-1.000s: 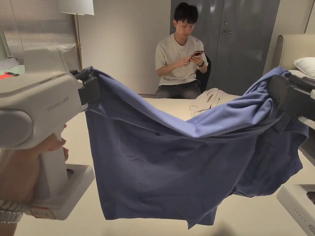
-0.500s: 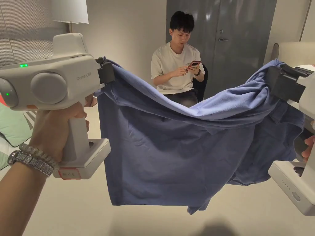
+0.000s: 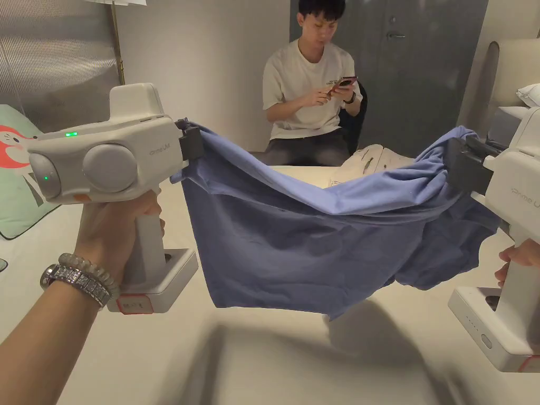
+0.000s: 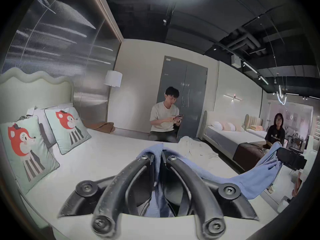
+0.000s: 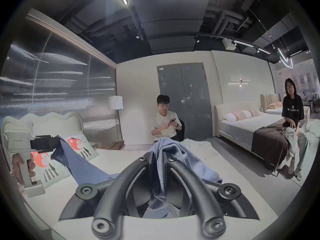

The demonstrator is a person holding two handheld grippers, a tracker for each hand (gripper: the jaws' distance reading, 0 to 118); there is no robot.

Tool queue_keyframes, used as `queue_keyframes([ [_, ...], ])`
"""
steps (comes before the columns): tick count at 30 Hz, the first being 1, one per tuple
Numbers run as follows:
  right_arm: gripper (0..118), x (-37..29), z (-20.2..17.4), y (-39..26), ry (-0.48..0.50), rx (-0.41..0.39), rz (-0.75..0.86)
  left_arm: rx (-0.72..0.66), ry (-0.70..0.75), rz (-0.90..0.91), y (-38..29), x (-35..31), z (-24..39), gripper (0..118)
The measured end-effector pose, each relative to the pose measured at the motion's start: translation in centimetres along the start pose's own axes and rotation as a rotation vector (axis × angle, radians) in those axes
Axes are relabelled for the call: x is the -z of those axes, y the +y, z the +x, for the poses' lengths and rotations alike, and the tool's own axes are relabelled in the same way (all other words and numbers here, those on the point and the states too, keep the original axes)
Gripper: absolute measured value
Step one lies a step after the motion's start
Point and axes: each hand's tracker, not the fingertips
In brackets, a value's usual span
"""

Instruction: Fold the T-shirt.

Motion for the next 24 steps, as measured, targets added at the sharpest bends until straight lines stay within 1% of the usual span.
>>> queue_keyframes([
  [3,9,-0.1,0.1,-1.9,-0.003,-0.003,-0.056,0.012,0.006,-0.048,-1.8,0.0,-0.5,4],
  [7,9,-1.6,0.0,-3.8,0.000,-0.014,-0.120,0.013,0.010,-0.107,-4.1,-1.6,-0.7,4],
  [11,9,-4.6,-0.2,-5.6,-0.005,-0.045,-0.189,0.023,0.012,-0.162,-6.6,-5.1,-0.6,4],
  [13,9,-6.8,-0.5,-6.4,-0.001,-0.055,-0.245,0.025,-0.003,-0.191,-7.9,-8.0,-0.7,4],
  [14,9,-7.9,-0.4,-6.9,-0.005,-0.049,-0.245,0.023,-0.008,-0.202,-8.6,-9.2,-0.8,4],
  [18,9,-12.8,-0.6,-9.1,-0.001,-0.014,-0.329,0.019,-0.017,-0.256,-11.9,-14.5,-1.0,4],
  [21,9,-16.3,-0.8,-11.3,-0.007,-0.023,-0.395,-0.001,-0.019,-0.318,-14.9,-18.3,-1.5,4],
  [24,9,-19.3,-0.4,-13.3,-0.015,0.013,-0.466,-0.015,-0.001,-0.395,-17.9,-21.7,-1.6,4],
])
